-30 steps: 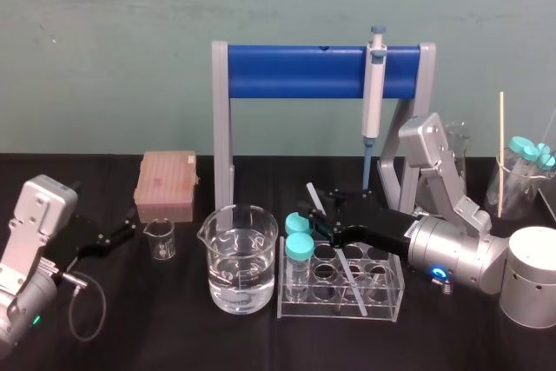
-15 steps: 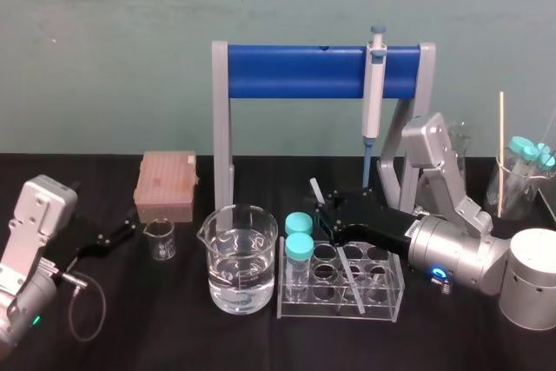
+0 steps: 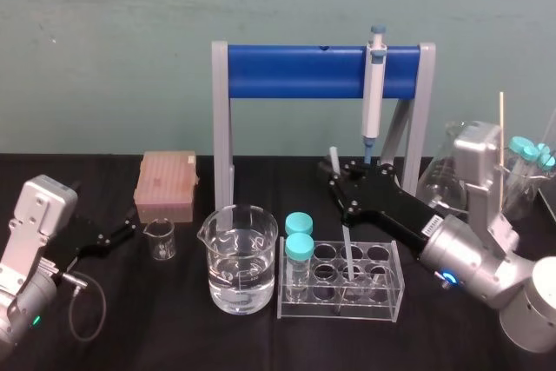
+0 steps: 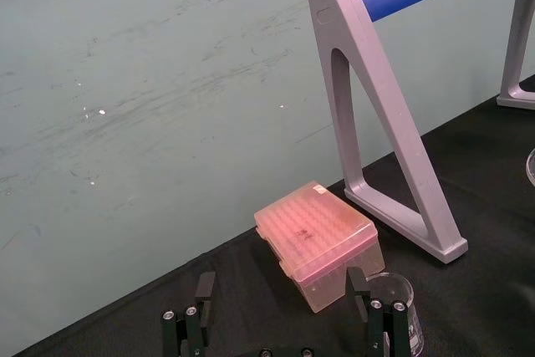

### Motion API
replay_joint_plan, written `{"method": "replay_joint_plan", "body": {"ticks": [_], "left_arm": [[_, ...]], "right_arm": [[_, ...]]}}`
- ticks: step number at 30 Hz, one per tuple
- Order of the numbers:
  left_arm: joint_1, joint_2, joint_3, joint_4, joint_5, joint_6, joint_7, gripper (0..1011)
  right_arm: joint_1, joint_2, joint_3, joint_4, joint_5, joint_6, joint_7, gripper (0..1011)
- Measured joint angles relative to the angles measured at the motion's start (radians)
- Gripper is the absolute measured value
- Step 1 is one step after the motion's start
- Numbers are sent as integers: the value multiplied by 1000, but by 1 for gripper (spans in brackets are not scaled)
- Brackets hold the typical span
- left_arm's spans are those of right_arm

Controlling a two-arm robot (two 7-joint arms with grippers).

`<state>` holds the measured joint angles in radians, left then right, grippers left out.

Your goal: Pick up the stirring rod with one hand, then place it down.

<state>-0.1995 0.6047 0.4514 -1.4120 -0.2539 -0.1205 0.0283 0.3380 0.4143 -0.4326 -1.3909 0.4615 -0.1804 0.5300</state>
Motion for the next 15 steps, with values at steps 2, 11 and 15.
{"method": "replay_joint_plan", "body": {"ticks": [2, 11, 15], "left_arm": [[0, 0, 0, 0, 0, 0, 0, 1000], [0, 0, 0, 0, 0, 0, 0, 1000], [0, 0, 0, 0, 0, 0, 0, 1000]], "right_arm": [[-23, -3, 20, -15, 18, -29, 9, 71], [-67, -1, 99, -99, 75, -64, 20, 71], [-60, -2, 136, -124, 81, -76, 3, 71]]}}
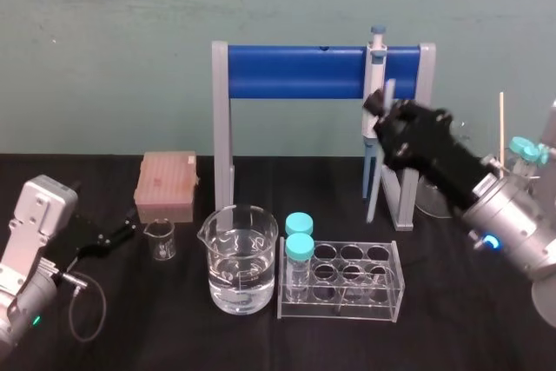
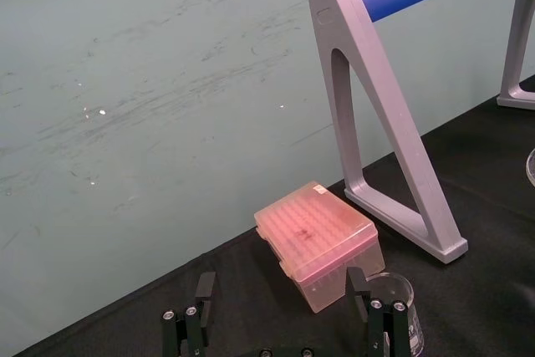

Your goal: Pick up the stirring rod with one hand, then place it down.

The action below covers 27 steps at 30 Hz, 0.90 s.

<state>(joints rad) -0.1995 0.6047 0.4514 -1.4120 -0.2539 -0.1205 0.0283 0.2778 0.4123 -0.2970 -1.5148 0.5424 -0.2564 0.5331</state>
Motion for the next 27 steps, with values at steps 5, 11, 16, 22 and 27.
{"method": "replay_joint_plan", "body": {"ticks": [5, 11, 16, 22, 27], "left_arm": [[0, 0, 0, 0, 0, 0, 0, 1000], [0, 0, 0, 0, 0, 0, 0, 1000], [0, 0, 0, 0, 0, 0, 0, 1000], [0, 0, 0, 0, 0, 0, 0, 1000], [0, 0, 0, 0, 0, 0, 0, 1000]], "right_arm": [[21, 3, 41, -1, -31, -15, -32, 71], [30, 9, 76, 20, -78, -11, -79, 71], [29, 6, 104, 36, -117, 6, -123, 70], [26, -6, 125, 44, -138, 17, -143, 71], [26, -18, 134, 50, -148, 25, -141, 70]]}}
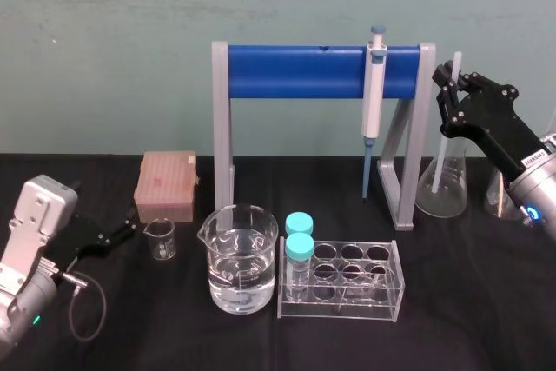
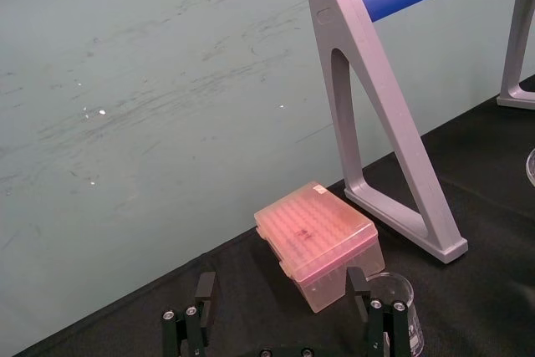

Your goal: Pick up the stirring rod with one hand, then place it down.

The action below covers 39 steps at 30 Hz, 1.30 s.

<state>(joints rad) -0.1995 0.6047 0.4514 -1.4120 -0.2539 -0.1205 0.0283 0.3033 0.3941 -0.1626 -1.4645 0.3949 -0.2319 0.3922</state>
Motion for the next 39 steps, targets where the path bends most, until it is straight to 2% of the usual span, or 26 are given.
{"method": "replay_joint_plan", "body": {"ticks": [16, 39], "left_arm": [[0, 0, 0, 0, 0, 0, 0, 1000], [0, 0, 0, 0, 0, 0, 0, 1000]], "right_arm": [[7, -22, 3, 11, -9, 11, 28, 70], [8, -20, -7, 10, -10, 22, 44, 70]]}}
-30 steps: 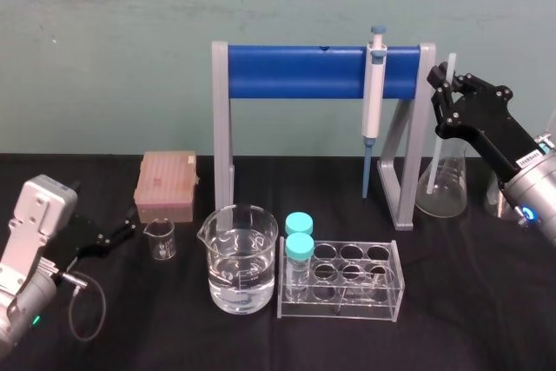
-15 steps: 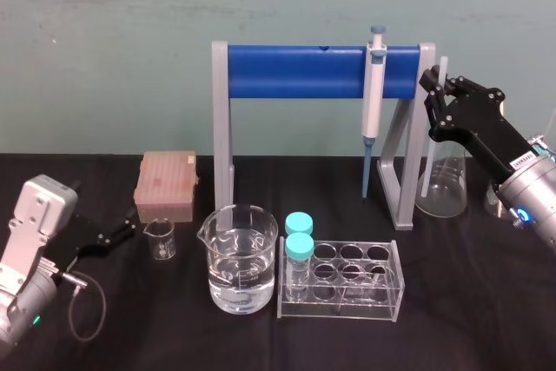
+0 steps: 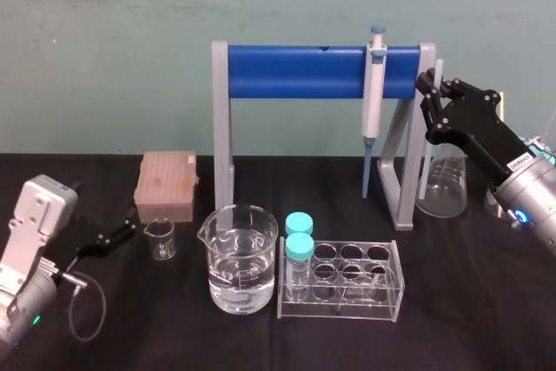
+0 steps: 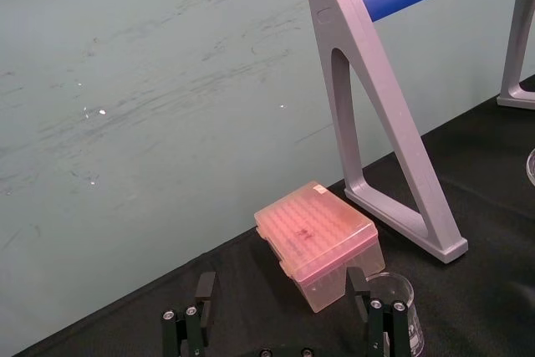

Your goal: Pick up the stirring rod with one hand, then place it down.

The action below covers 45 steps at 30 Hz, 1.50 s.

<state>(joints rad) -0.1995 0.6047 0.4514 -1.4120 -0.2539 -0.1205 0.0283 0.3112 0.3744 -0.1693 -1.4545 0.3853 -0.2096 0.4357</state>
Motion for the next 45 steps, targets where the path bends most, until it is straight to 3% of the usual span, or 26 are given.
{"method": "replay_joint_plan", "body": {"ticks": [45], "left_arm": [[0, 0, 0, 0, 0, 0, 0, 1000]], "right_arm": [[7, 7, -17, 11, 2, 6, 12, 70]]}}
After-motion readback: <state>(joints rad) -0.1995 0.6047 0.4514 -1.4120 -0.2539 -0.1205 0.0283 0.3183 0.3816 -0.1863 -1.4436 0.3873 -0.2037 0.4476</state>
